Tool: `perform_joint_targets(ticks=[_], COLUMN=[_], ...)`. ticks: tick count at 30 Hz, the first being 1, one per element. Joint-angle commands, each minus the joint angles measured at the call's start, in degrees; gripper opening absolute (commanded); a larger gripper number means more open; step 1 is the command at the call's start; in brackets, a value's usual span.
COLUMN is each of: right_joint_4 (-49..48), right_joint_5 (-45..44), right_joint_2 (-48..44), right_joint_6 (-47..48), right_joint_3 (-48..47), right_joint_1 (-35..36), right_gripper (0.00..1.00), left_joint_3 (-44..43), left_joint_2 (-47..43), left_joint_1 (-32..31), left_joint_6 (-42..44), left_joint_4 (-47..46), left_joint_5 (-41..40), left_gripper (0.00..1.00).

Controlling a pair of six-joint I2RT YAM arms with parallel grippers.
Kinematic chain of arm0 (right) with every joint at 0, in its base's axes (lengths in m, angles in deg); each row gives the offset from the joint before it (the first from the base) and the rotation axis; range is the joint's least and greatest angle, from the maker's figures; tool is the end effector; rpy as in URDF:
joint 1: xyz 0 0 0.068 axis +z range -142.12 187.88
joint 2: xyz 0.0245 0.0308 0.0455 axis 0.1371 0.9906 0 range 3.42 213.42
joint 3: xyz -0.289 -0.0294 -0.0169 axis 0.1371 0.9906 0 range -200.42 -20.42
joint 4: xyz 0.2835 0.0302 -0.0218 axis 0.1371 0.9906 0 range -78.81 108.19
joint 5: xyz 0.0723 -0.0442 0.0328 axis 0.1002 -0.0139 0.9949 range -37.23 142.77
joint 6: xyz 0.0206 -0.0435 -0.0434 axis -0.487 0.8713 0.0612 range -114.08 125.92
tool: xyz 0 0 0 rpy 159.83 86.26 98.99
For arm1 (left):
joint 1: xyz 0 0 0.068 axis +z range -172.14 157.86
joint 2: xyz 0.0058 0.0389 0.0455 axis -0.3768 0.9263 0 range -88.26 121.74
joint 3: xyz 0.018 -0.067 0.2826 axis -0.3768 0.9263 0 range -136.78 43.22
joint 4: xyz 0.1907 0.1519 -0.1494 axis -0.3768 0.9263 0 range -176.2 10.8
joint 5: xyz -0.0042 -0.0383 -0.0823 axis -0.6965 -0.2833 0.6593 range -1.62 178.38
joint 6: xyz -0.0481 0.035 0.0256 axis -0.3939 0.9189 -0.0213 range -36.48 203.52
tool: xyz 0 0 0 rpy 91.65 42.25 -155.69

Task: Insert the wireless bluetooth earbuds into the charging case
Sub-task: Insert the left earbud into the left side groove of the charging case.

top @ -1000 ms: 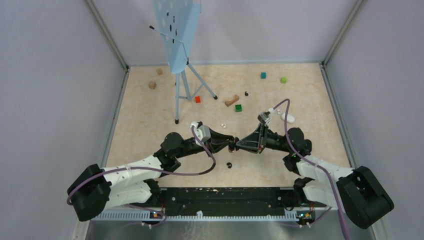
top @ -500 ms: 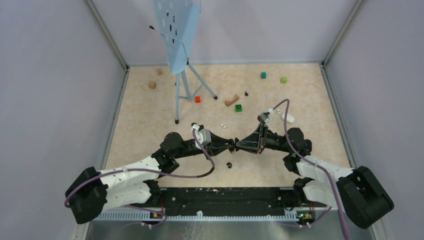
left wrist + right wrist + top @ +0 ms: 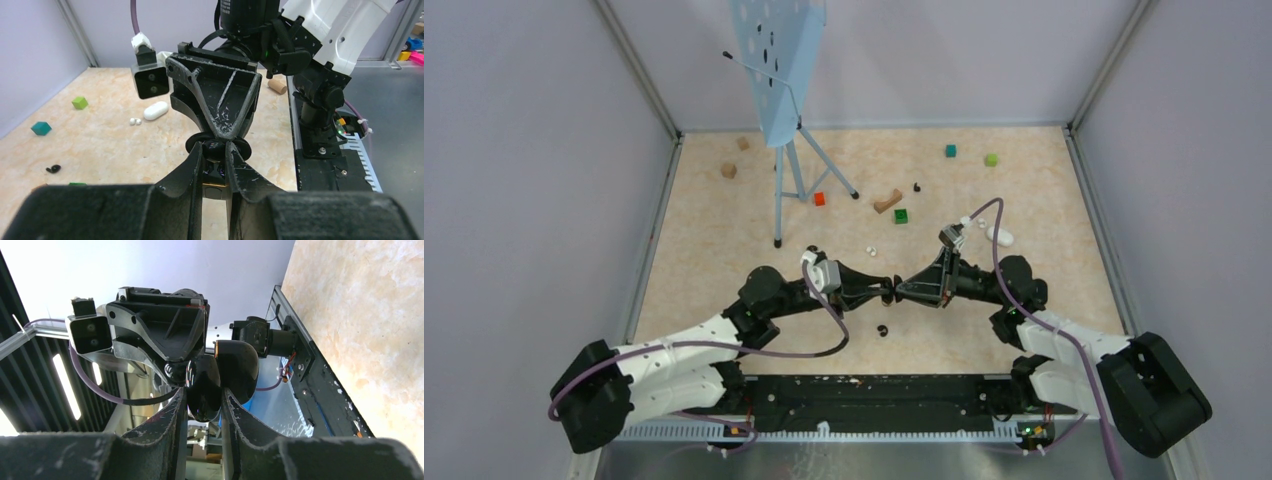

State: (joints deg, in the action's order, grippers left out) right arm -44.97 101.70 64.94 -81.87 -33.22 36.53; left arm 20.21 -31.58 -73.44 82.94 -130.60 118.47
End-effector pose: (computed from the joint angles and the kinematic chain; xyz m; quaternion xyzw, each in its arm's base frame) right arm 0.1707 0.1368 0.2119 0.0257 0.6759 0.7254 0.1280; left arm 0.1297 -0.2025 0.2713 0.4445 0.4710 -0.4743 0.5963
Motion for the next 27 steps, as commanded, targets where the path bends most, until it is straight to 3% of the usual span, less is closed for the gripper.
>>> perform_joint_targets(ticks=[1,7,13,21,27], right_joint_4=[-5.49,-6.05,-0.62,-8.35,-3.31], right_joint_5=[-0.03,1.11,1.3,0.51,0.25], right_joint_2=[-0.07,-0.55,-3.89,-4.58,-6.79], right_joint_6=[-1.48,-4.81,-5.56,-13.78,-13.12], right_joint_3=[-0.56,-1.0,-1.91,0.97,0.61], right_joint_1=[0.0,0.02,0.08,0.25,0.52], right_gripper=[0.0,0.0,0.0,0.0,0.0], left_joint_3=[-1.97,-4.52,-3.41,-3.85,-4.02], left_joint_2=[-2.26,-2.08,-1.7,0.25,0.53], left_joint_1=[-0.02,0.15,0.13,0.16,0.16], left_joint_6=[2.58,2.93,2.12,0.96,0.84], left_joint_4=[-1.91,0.53,-3.71,-5.86,-6.29], left_joint_5=[-0.88,2.28,2.97,5.04,5.41], left_gripper=[0.0,0.0,0.0,0.0,0.0])
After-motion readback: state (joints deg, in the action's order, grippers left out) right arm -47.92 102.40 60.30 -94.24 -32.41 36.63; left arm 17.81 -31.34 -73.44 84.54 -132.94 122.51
